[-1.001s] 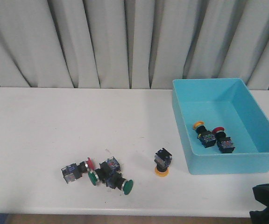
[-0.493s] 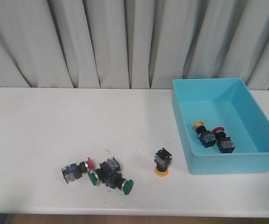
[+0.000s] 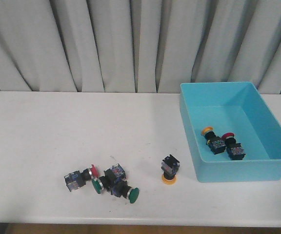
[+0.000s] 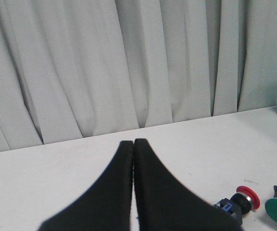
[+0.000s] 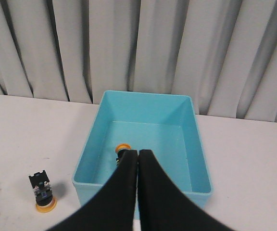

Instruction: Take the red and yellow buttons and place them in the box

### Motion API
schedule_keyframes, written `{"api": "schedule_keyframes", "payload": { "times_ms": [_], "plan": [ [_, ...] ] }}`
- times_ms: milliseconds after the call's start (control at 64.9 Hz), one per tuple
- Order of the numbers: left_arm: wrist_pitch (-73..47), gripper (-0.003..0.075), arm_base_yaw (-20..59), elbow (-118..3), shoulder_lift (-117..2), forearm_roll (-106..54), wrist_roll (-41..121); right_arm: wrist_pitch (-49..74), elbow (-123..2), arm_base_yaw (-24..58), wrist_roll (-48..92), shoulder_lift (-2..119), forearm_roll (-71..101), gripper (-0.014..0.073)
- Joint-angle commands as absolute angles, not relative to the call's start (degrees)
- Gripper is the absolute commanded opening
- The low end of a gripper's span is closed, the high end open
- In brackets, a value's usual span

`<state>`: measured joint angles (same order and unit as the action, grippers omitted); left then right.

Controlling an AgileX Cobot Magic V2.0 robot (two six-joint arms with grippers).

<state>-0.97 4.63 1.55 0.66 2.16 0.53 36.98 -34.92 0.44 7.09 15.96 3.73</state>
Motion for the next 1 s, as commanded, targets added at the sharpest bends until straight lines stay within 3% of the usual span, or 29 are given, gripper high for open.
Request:
{"api": "schedule_keyframes", "payload": {
  "times_ms": [0,200,416,986],
  "plan": [
    [3.28,-0.0007,4.46,4.32,1.45,1.62,0.00,30.36,-34.55,0.13,6.89,16.56,3.00,-0.0004],
    [3.28,-0.0007,4.46,4.32,1.45,1.62,0.00,6.76,-15.52,0.13,2.29,9.67,0.36,-0.0004],
    [3.28,-0.0007,4.46,4.32,1.45,1.62,0.00,-6.44,0.63,0.13,1.57,0.86,0.00,-0.0004],
    [3.28,-0.0007,4.46,4.32,1.45,1.62,0.00,-1.25,2.11,0.13,1.38,-1.24,-1.48,-0.0004]
  ]
}}
